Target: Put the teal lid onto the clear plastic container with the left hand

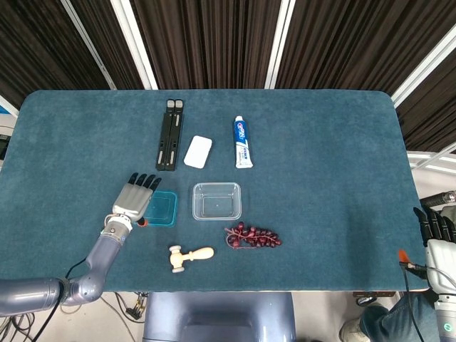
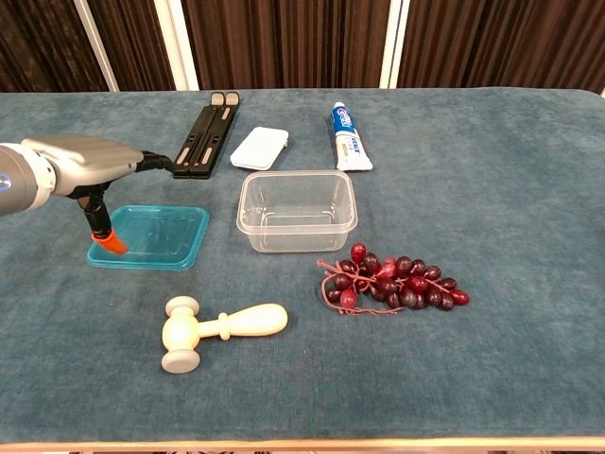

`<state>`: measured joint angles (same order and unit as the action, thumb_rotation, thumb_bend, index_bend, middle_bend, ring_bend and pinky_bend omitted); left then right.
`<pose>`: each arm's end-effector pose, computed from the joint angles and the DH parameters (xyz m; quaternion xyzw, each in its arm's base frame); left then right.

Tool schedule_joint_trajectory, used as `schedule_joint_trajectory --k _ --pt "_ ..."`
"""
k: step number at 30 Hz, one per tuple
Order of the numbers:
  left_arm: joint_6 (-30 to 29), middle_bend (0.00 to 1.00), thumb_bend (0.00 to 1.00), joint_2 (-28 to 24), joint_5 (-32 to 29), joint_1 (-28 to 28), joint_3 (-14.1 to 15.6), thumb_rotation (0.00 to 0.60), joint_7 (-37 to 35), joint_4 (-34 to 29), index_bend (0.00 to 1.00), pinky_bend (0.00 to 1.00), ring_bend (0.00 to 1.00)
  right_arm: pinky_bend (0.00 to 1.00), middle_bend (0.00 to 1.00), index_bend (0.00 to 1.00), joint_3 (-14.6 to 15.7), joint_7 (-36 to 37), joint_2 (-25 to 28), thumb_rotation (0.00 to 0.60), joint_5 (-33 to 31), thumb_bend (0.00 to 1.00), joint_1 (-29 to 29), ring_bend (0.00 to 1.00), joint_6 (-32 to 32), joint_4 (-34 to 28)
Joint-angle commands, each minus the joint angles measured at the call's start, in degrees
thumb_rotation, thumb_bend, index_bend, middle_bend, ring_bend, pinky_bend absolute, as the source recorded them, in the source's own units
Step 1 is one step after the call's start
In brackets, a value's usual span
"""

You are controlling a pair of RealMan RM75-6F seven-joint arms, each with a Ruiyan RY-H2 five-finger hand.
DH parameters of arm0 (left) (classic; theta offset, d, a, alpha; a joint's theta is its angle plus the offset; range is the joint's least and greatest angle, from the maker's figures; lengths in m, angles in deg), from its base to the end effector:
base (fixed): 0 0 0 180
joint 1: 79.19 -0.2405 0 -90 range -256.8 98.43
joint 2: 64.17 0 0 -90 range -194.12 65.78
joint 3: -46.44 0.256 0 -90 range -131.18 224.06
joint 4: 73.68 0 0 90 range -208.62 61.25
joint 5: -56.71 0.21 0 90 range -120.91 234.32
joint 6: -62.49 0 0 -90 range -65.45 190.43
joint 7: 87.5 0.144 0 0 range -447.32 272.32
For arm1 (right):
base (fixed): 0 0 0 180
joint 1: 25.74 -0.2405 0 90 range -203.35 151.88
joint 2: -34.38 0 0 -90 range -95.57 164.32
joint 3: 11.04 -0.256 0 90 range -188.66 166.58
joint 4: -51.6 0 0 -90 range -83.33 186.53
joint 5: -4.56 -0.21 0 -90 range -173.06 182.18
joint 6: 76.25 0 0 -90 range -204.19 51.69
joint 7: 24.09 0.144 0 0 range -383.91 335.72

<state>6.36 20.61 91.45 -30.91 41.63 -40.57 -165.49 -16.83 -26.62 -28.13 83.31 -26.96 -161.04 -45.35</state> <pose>-0.1770 0.3375 -0.0134 -0.7754 -0.3686 -0.1746 0.4821 -0.3209 -0.1695 0.1732 0.5341 -0.4233 0.3650 0.6343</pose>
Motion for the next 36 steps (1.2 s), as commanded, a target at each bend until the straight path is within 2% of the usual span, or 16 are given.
schedule_joint_trajectory --k 1,13,23,36 --pt "-0.4 0.03 0.03 0.0 0.3 -0.1 0.6 0.6 -0.2 -0.4 0.01 0.01 0.0 0.0 0.0 0.0 0.0 0.1 0.0 0.6 -0.1 0.35 0.0 0.0 0.0 0.0" --pt "0.1 0.04 0.03 1.4 1.9 -0.2 2.3 0.6 -2.0 1.6 0.01 0.01 0.0 0.0 0.0 0.0 -0.2 0.0 0.0 0.6 -0.4 0.35 0.0 0.0 -0.1 -0.1" --pt "1.9 0.08 0.03 2.0 2.5 0.5 2.4 0.6 -3.7 3.1 0.01 0.01 0.0 0.0 0.0 0.0 -0.3 -0.1 0.0 0.6 -0.7 0.35 0.1 0.0 -0.1 -0.2" --pt "2.7 0.08 0.03 3.1 1.5 1.6 3.0 0.6 -3.4 4.6 0.01 0.01 0.0 0.0 0.0 0.0 -0.5 -0.2 -0.2 0.6 -1.1 0.35 0.1 0.0 0.0 -0.3"
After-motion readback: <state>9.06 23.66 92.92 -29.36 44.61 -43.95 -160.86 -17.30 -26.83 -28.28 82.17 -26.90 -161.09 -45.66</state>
